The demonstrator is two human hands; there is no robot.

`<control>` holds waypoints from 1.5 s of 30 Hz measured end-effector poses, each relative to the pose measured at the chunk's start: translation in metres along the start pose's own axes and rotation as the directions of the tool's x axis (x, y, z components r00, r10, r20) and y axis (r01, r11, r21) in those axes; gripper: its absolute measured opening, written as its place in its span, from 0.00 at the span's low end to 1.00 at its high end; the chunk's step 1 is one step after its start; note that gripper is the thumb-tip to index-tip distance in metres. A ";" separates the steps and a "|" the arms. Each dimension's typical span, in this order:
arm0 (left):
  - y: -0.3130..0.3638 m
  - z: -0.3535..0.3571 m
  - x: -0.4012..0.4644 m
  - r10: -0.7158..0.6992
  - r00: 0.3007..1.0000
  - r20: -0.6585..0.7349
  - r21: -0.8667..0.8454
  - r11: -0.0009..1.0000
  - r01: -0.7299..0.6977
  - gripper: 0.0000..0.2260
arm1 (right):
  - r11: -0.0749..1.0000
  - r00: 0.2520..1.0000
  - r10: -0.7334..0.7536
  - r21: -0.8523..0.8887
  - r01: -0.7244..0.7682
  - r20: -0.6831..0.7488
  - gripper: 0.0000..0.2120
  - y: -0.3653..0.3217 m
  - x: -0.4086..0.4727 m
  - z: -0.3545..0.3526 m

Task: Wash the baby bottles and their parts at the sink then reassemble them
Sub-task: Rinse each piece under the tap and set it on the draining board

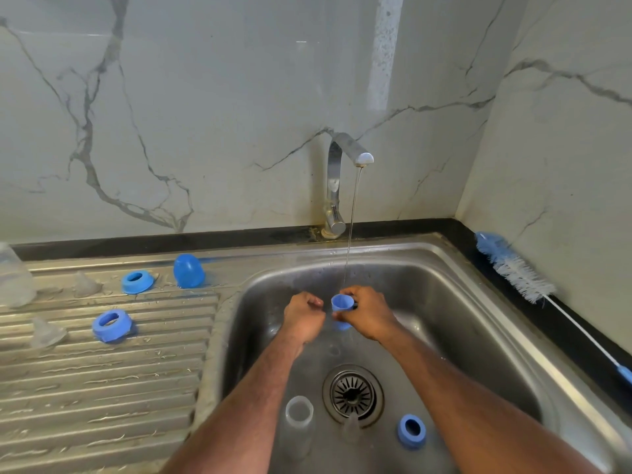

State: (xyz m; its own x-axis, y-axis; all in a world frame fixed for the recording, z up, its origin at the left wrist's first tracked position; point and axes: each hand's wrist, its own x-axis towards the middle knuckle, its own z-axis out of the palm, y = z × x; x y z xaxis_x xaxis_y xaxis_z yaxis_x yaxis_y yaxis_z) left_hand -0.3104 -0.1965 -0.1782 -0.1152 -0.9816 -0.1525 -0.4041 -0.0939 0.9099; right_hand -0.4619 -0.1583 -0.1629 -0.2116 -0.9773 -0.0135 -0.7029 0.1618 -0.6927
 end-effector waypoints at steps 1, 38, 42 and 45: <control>-0.001 0.001 0.001 -0.003 1.000 0.024 0.007 1.000 0.003 0.09 | 1.000 0.997 -0.019 -0.020 0.020 0.074 0.17 -0.002 0.000 0.000; 0.011 0.004 -0.013 0.173 0.980 0.099 -0.398 0.909 -0.121 0.06 | 0.836 0.999 -0.003 0.549 -0.019 0.038 0.14 -0.021 -0.008 -0.019; 0.018 -0.001 -0.016 0.099 0.976 0.195 -0.590 0.806 0.036 0.11 | 0.857 0.990 -0.019 0.512 -0.055 0.139 0.18 -0.025 -0.011 -0.023; 0.021 -0.001 -0.019 0.074 0.955 0.288 -0.625 0.770 0.129 0.12 | 0.912 0.999 0.029 0.410 -0.033 0.016 0.23 -0.024 -0.010 -0.029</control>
State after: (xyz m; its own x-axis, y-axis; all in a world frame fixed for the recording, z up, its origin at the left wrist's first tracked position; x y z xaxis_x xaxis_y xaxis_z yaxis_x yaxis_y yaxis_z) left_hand -0.3157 -0.1796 -0.1560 -0.4014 -0.8960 -0.1900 0.2408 -0.3033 0.9220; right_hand -0.4627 -0.1484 -0.1250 -0.2211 -0.9742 -0.0448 -0.3556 0.1233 -0.9265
